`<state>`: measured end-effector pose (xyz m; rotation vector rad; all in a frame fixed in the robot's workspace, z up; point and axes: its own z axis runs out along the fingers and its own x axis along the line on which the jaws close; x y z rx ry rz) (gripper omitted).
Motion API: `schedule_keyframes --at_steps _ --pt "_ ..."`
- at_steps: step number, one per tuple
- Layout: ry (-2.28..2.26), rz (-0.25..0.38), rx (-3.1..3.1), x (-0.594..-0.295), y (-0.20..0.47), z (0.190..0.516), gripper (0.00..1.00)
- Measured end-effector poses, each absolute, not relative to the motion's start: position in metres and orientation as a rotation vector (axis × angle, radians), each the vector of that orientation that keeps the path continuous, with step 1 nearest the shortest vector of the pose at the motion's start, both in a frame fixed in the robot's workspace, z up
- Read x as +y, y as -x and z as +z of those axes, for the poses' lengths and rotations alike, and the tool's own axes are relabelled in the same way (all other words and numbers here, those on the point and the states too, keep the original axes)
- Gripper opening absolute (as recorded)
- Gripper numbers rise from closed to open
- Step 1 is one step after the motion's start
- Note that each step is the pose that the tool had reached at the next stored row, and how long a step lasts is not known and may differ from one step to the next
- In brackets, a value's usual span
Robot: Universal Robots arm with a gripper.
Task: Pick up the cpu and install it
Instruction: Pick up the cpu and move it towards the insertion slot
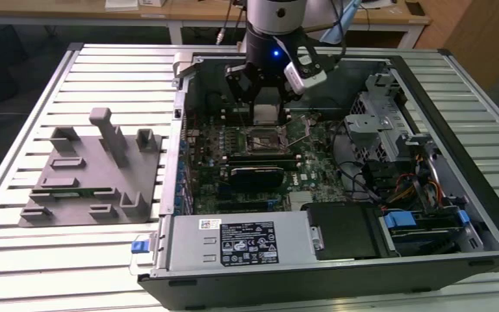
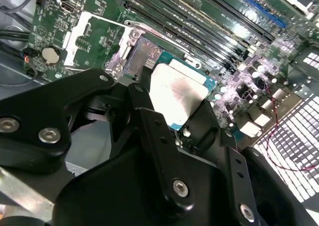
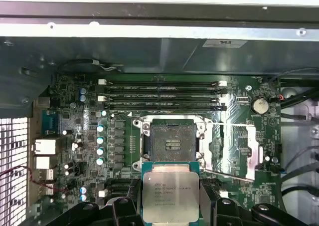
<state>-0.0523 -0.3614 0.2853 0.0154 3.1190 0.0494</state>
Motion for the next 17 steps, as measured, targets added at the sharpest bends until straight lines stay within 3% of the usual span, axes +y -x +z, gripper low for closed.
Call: schedule_keyframes --at_steps 17 --pt "-0.016 0.049 3.131 -0.352 0.046 0.258 0.54"
